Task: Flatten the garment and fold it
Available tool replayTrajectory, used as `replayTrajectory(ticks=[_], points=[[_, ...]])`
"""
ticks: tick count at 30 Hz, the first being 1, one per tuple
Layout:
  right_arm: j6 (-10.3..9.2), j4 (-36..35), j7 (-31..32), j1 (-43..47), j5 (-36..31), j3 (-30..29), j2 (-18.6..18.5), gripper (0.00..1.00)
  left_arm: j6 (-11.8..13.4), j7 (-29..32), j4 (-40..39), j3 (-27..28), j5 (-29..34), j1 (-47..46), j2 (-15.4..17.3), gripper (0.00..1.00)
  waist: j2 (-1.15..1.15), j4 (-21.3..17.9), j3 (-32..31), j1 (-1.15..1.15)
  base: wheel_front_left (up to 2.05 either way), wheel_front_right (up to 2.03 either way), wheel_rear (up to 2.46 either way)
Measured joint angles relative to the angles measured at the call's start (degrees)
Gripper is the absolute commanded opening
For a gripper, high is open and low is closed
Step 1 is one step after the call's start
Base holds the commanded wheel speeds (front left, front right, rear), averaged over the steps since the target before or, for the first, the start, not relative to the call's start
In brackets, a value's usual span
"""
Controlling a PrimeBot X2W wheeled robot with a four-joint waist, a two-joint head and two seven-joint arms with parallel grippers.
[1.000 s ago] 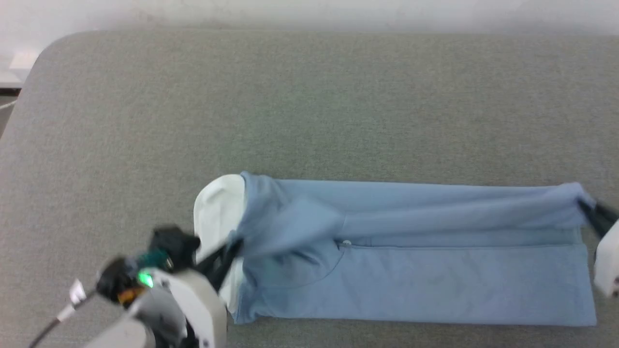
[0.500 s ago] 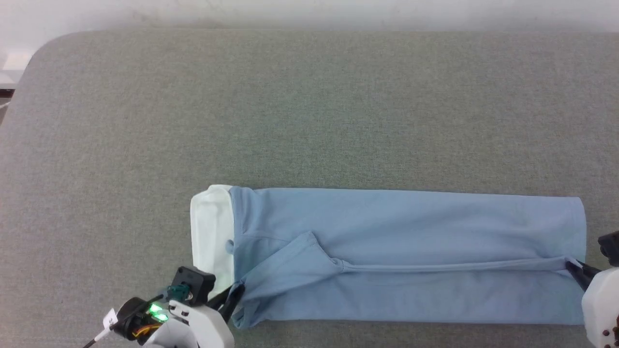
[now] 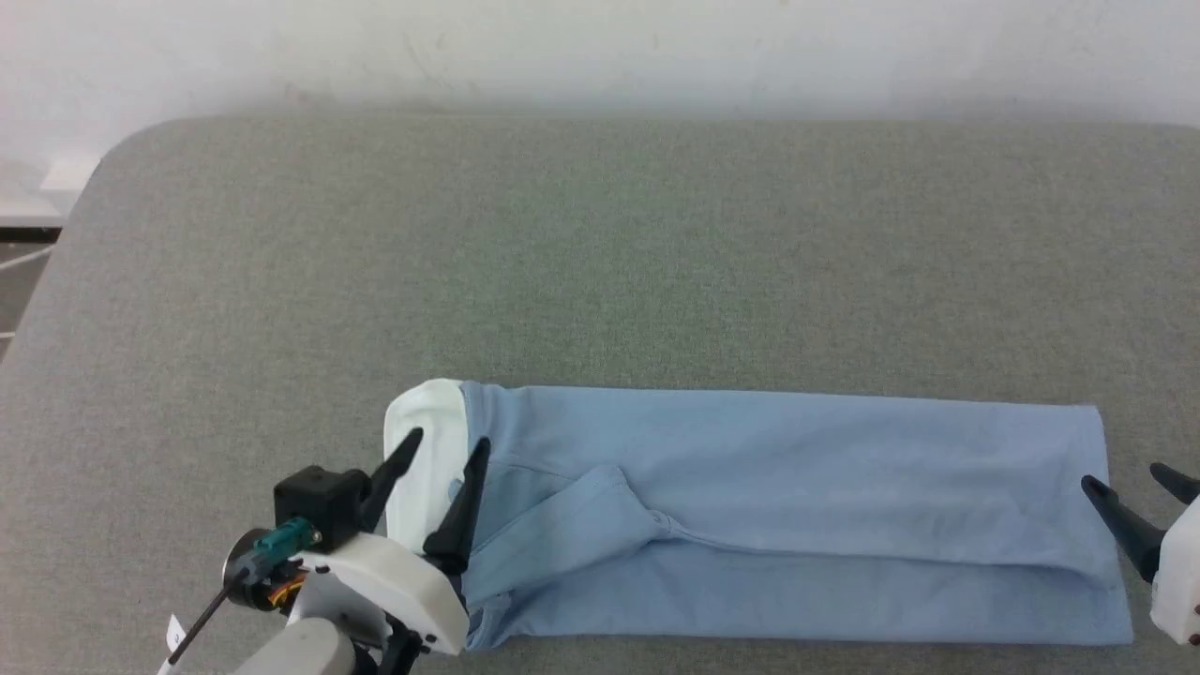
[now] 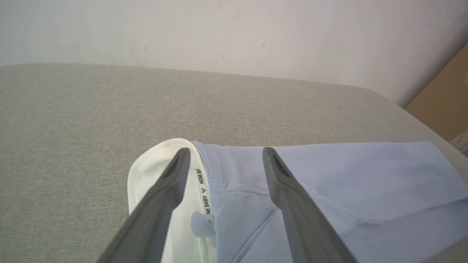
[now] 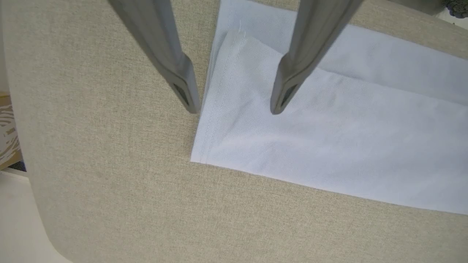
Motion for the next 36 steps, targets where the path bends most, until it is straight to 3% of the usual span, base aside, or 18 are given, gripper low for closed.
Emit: replayTrajectory(ticks=[6,10,14,19,22,28,36], points=[[0.0,-2.6,3.3,3.3,-3.1,-8.8,7.9,1.0,1.3,-3.0,-3.1,9.9,-0.2,3.5,-6.5,1.0,0.0,0.2,-2.2,0.0,0.0,0.0,0.0],[-0.01,-3.2,4.2,4.5,-6.6,-14.5,14.3,1.0,1.4,-3.0,-6.3,18.5,7.3,7.1,-10.6,1.0,0.0,0.8,-2.2,0.0,0.0,0.0,0.0],[-0.01,-3.1,3.6,4.5,-12.3,-19.1,18.8,1.0,-0.6,-3.0,-6.9,22.9,13.9,11.0,-14.1,1.0,0.0,1.2,-1.5,0.0,0.0,0.0,0.0],[-0.01,-1.3,3.2,4.5,-14.6,-21.8,24.3,1.0,-1.2,-3.0,-8.6,27.2,23.9,13.3,-17.5,1.0,0.0,1.7,-0.5,0.0,0.0,0.0,0.0],[-0.01,1.0,3.1,3.9,-15.5,-23.3,25.9,1.0,-3.1,-3.0,-9.5,30.0,26.9,14.6,-20.5,1.0,0.0,1.9,0.4,0.0,0.0,0.0,0.0],[-0.01,6.0,2.1,0.8,-18.1,-26.0,27.3,1.0,-7.2,-3.0,-9.2,32.5,33.3,15.4,-23.5,1.0,0.0,2.4,2.2,0.01,0.0,0.0,0.0],[-0.01,11.5,0.9,-1.1,-18.2,-26.7,25.7,1.0,-11.2,-3.0,-8.3,35.2,36.1,14.3,-25.7,1.0,0.0,4.0,4.7,0.0,0.0,0.0,0.0]])
